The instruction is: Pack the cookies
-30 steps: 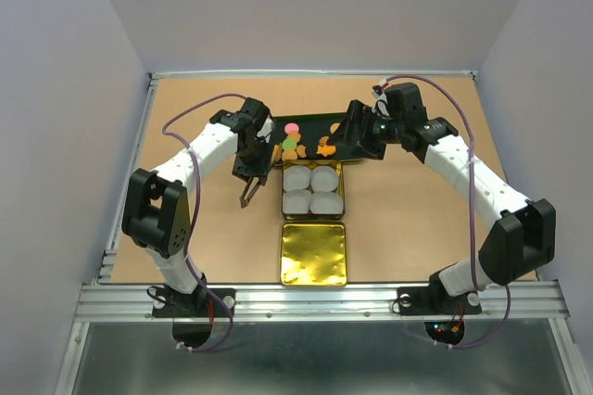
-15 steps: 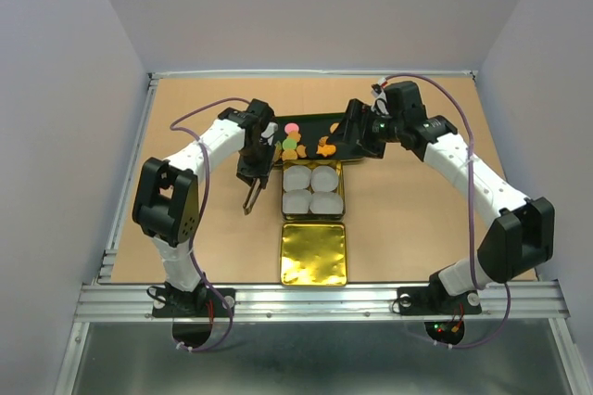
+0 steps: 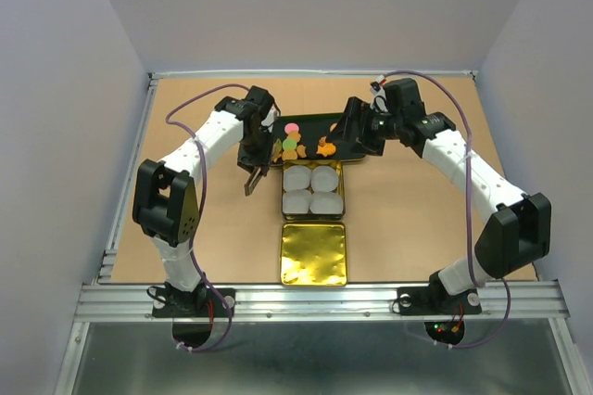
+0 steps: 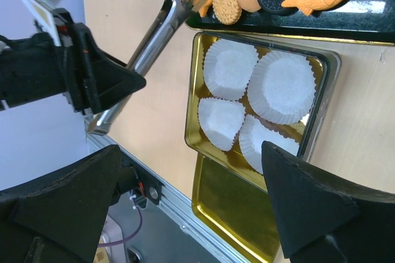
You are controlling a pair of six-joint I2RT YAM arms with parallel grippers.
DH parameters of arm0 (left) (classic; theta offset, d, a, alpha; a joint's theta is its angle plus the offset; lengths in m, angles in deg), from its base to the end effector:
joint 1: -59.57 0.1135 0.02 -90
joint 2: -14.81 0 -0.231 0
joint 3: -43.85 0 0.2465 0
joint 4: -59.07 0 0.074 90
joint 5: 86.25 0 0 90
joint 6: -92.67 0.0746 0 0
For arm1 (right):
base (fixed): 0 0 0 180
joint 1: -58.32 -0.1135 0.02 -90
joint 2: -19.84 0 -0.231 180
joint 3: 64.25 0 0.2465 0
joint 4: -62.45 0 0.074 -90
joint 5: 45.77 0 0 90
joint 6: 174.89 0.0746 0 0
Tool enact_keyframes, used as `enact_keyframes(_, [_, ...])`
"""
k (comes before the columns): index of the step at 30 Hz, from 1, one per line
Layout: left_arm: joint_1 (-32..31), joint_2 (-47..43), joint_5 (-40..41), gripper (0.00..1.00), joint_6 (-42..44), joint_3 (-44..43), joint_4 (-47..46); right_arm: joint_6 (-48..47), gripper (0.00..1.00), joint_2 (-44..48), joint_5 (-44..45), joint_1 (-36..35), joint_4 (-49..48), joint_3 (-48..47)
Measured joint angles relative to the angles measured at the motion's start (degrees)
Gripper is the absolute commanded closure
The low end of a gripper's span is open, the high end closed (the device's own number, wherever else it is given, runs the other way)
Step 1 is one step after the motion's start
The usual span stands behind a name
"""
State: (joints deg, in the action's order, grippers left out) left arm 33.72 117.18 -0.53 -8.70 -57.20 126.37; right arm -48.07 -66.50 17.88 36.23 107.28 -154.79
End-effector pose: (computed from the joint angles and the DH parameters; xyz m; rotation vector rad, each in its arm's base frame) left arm 0.3306 -0.1663 0.1953 0.3724 2.7745 -0.2678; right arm 0.3193 0.1653 0.2704 0.0517 2.4193 1.0342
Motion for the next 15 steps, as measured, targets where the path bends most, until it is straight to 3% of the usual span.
enact_keyframes(15, [0.0, 0.0, 2.9, 0.74, -1.6, -6.4, 2.6, -0.7, 0.0, -0.8, -0.7, 0.0, 0.4, -0.1])
